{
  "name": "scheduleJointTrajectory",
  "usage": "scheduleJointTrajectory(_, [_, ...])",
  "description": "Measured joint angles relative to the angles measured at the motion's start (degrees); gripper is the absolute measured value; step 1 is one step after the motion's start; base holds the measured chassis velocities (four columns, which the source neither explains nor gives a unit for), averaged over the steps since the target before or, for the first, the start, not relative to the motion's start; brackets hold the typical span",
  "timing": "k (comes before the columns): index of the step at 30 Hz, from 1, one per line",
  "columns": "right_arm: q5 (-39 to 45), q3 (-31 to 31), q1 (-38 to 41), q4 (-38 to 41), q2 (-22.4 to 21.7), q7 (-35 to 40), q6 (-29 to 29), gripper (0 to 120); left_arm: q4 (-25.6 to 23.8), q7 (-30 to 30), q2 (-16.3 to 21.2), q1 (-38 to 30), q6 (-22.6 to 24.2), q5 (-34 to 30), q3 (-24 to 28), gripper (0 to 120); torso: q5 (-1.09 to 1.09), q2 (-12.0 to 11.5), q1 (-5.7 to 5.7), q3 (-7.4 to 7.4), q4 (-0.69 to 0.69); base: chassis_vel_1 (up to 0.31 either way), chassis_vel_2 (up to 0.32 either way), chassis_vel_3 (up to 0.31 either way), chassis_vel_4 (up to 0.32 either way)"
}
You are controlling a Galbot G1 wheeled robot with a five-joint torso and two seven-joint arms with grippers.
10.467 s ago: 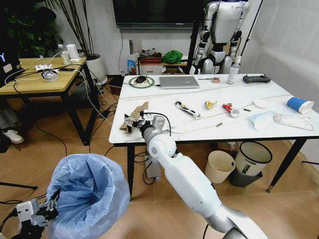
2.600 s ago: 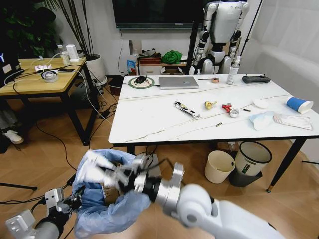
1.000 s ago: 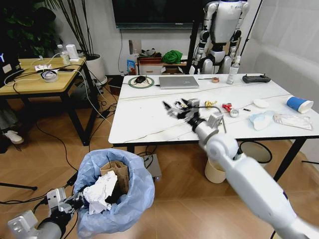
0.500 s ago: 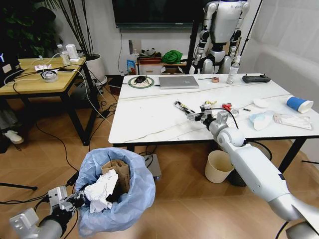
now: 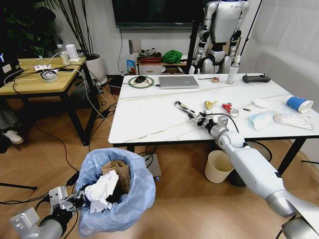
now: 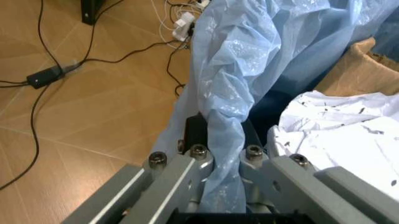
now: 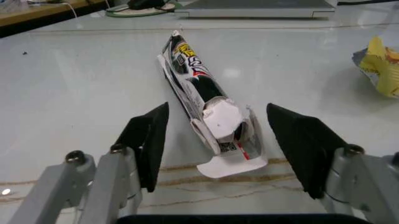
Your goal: Pick up the trash bin and place the trash from the table into it.
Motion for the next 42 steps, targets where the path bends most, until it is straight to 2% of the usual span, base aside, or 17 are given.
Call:
scheduleJointTrajectory(3, [0.0,-0.1,-0.1,0.3,-0.1,0.0,0.0,43,0.0,0.0,0.0,-0.1,0.0,0.0,0.0,0,0.0,0.0,0.0,0.0,0.0,0.0,0.0,0.0,0.0])
scheduleJointTrajectory(5, [0.0,-0.1,-0.2,0.3,-0.1,0.0,0.0,42,0.0,0.0,0.0,-0.1,0.0,0.0,0.0,0,0.0,0.0,0.0,0.0,0.0,0.0,0.0,0.0,0.0])
scheduleJointTrajectory(10, [-0.1,-0.4,-0.3,0.6,-0.2,-0.1,0.2,20,0.2,0.0,0.1,-0.1,0.0,0.0,-0.1,0,0.0,0.0,0.0,0.0,0.0,0.0,0.0,0.0,0.0])
scheduleJointTrajectory(11, [-0.1,-0.4,-0.3,0.6,-0.2,-0.1,0.2,20,0.2,0.0,0.1,-0.1,0.0,0.0,-0.1,0,0.0,0.0,0.0,0.0,0.0,0.0,0.0,0.0,0.0])
scheduleJointTrajectory(16, [-0.4,-0.6,-0.6,0.8,-0.4,-0.1,0.4,0,0.4,0.0,0.1,-0.3,0.0,0.0,0.1,0,-0.01,0.0,0.0,-0.01,-0.01,0.0,0.0,0.0,0.0])
scheduleJointTrajectory(21, [0.5,-0.6,-1.3,3.8,-2.0,-0.4,0.4,0,0.4,0.0,0.3,-0.3,0.1,-0.2,0.1,0,0.01,0.0,0.0,0.01,0.0,0.0,0.0,0.0,0.0])
scheduleJointTrajectory(25, [6.2,0.1,-4.0,15.4,-6.5,-0.8,0.2,0,0.4,-0.1,0.6,-0.4,0.1,-0.7,0.0,0,-0.02,0.0,0.0,0.0,0.0,0.0,0.0,0.0,0.0])
scheduleJointTrajectory(26, [6.2,0.1,-4.0,15.4,-6.5,-0.8,0.2,0,0.4,-0.1,0.6,-0.4,0.1,-0.7,0.0,0,-0.02,0.0,0.0,0.0,0.0,0.0,0.0,0.0,0.0])
scheduleJointTrajectory(32, [14.6,1.0,-13.2,41.3,-12.2,0.1,0.3,0,0.1,-0.1,0.7,-0.3,0.2,-0.8,-0.2,0,0.0,0.0,0.0,-0.01,0.0,0.0,0.0,0.0,0.0])
scheduleJointTrajectory(33, [14.6,1.0,-13.2,41.3,-12.2,0.1,0.3,0,0.1,-0.1,0.7,-0.3,0.2,-0.8,-0.2,0,0.0,0.0,0.0,-0.01,0.0,0.0,0.0,0.0,0.0])
scheduleJointTrajectory(38, [15.8,-2.4,-22.7,59.5,-15.7,2.6,0.1,0,-0.2,-0.2,0.8,-0.2,0.2,-1.0,-0.6,0,-0.01,0.0,-0.01,-0.01,0.0,0.0,0.0,0.0,0.0])
scheduleJointTrajectory(40, [15.7,-2.7,-23.3,60.5,-16.1,2.8,0.0,0,-0.2,-0.2,0.8,-0.2,0.2,-1.0,-0.7,0,0.0,0.0,-0.01,-0.02,0.0,0.0,0.0,0.0,0.0])
scheduleJointTrajectory(42, [15.4,-3.6,-27.2,65.6,-18.6,3.9,-0.7,0,-0.3,-0.2,0.8,-0.1,0.2,-1.1,-0.8,0,0.0,0.0,-0.01,-0.02,0.0,0.0,0.0,0.0,0.0])
